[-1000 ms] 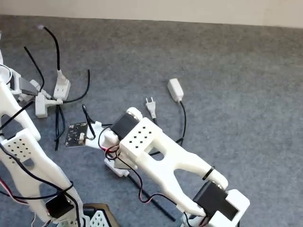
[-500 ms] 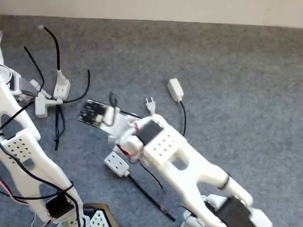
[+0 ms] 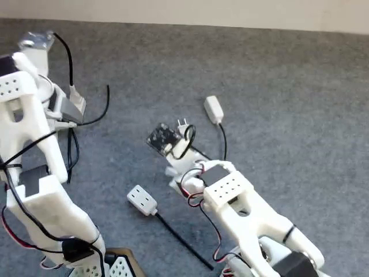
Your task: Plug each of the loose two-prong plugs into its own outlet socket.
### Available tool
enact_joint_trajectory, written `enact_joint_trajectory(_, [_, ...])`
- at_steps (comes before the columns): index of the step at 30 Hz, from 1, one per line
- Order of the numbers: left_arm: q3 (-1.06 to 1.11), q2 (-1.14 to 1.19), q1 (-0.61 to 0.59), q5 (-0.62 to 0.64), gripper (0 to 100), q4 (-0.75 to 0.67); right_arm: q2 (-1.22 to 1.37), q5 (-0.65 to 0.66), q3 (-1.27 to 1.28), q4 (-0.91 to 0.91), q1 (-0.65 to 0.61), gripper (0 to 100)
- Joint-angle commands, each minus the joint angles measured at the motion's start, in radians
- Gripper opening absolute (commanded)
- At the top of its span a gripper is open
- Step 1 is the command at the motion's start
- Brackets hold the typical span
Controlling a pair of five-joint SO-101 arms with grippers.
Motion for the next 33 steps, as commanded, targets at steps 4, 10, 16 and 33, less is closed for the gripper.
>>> enact_joint_trajectory(4, [0.147, -0.110, -0.002, 0.008, 36, -0.084, 0.056, 0.057, -0.016, 0.117, -0.082, 13.8])
enact_joint_trajectory(10, [0.145, -0.117, -0.013, -0.041, 36, -0.084, 0.059, 0.052, -0.051, 0.134, -0.096, 26.9])
enact_joint_trajectory(16, [0.143, -0.116, -0.061, -0.041, 36, -0.137, 0.061, 0.052, -0.070, 0.091, -0.102, 26.9])
enact_joint_trajectory(33, [0.145, -0.111, -0.105, -0.083, 36, -0.141, 0.318, -0.048, -0.162, 0.102, -0.156, 26.9])
